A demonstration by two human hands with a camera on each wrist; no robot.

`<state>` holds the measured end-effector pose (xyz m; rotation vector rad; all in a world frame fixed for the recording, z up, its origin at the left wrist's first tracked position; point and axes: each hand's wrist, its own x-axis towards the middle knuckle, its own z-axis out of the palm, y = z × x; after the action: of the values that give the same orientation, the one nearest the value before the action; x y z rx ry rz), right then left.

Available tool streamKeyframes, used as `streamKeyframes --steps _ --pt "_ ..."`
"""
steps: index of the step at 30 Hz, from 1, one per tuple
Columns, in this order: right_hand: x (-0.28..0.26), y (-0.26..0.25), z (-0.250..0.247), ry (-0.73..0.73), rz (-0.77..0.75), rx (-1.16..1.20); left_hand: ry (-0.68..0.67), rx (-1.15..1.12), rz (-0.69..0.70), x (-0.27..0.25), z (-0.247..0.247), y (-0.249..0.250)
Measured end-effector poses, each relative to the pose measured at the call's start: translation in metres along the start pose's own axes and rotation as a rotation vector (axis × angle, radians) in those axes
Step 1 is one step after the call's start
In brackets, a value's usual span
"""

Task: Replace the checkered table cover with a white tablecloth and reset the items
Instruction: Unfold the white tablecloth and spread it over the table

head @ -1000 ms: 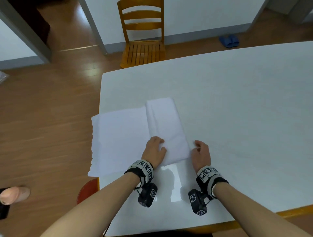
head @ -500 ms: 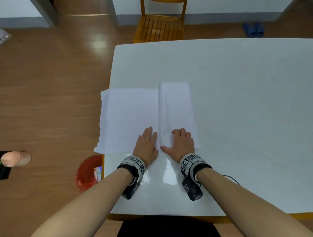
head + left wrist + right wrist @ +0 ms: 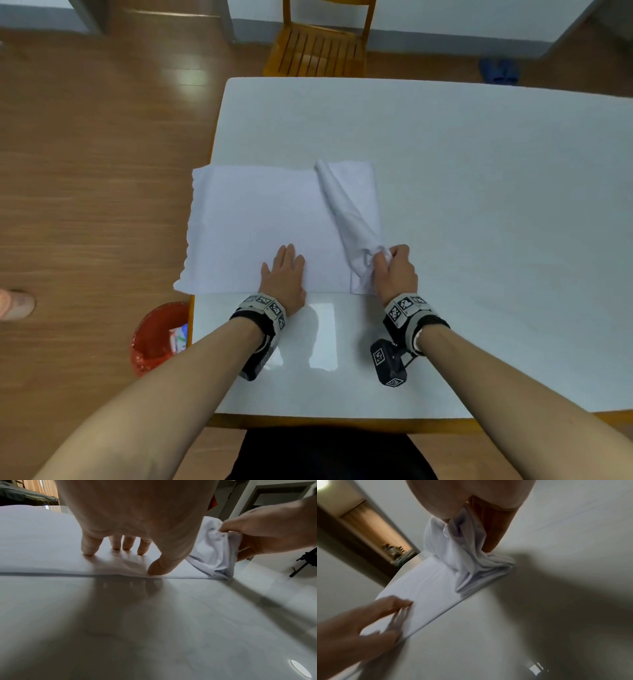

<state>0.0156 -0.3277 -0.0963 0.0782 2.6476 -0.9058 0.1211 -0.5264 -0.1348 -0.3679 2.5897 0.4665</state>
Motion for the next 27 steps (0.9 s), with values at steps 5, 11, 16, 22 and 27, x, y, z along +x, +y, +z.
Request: streamKeyframes --steps 5,11,16,22,27 --pt "-0.001 0.052 -0.050 0.094 0.161 0.069 -0.001 0.018 -0.072 -0.001 0.003 0.011" --pt "0.019 0.117 -0.081 0.068 0.242 0.168 0.048 -0.020 -0.145 -0.013 -0.003 0.035" --pt "0.021 0.137 -0.089 0.082 0.046 0.206 0.070 -0.136 -0.138 -0.059 0.015 0.081" --pt "0.013 0.135 -0.088 -0.090 -0.355 0.040 -0.003 -0.287 -0.222 -0.101 0.039 0.145" --pt "0.008 0.114 -0.079 -0.208 -0.466 -0.028 0.041 -0.308 -0.200 -0.111 0.031 0.169"
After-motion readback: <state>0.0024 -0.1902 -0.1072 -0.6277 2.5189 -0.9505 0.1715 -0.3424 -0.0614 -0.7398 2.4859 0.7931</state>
